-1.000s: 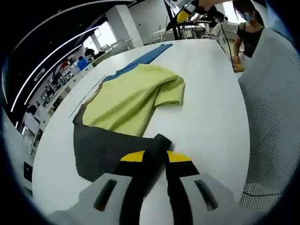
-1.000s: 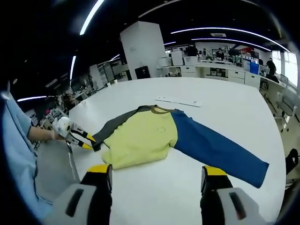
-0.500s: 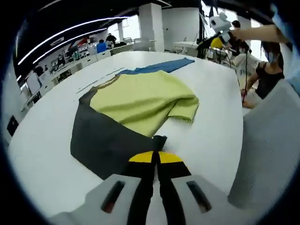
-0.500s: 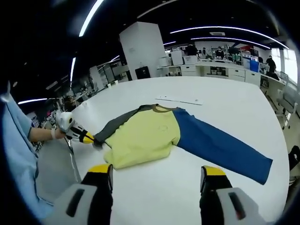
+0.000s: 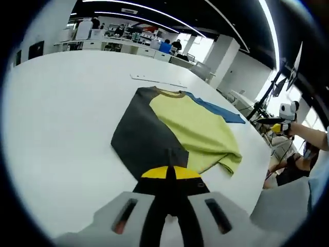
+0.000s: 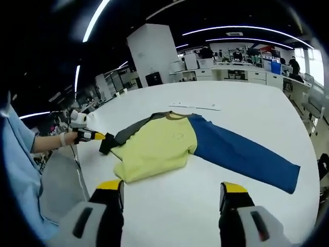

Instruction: Fold the garment on the visible template until the final outline fits inside the template.

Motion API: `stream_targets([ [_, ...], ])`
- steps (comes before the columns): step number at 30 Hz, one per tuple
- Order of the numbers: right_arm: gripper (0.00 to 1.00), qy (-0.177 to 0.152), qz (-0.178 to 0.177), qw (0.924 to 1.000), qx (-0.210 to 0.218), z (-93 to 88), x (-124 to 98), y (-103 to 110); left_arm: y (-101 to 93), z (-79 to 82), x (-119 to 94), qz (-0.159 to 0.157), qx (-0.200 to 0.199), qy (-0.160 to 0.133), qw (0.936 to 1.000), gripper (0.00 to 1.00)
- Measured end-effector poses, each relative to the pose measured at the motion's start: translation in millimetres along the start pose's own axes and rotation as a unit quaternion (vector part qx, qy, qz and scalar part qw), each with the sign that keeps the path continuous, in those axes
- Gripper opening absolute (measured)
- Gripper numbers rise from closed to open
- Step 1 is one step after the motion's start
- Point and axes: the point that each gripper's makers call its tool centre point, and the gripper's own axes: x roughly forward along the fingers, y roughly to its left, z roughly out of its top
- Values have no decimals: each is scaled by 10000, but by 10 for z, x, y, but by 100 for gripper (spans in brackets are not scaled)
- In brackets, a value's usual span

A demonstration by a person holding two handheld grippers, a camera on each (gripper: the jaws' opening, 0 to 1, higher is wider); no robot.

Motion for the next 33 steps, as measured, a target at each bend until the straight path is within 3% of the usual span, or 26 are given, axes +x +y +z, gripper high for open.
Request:
stream_targets([
  [13,76,15,-14,10000,72,-39,1,12,222,-166,183,429,96,555,9975,0],
  [19,76,22,-20,9999,104,-58,-1,9,234,-243,235,489,118,708,9962,0],
  [25,76,15,-9,9999,136,-92,-1,-1,247,-236,231,505,154,700,9961,0],
  [30,75,-5,-3,9999,163,-100,-10,7,231,-140,171,515,247,509,9971,1],
  [33,75,-14,-2,9998,178,-112,-15,5,215,-38,127,603,453,298,9967,17],
])
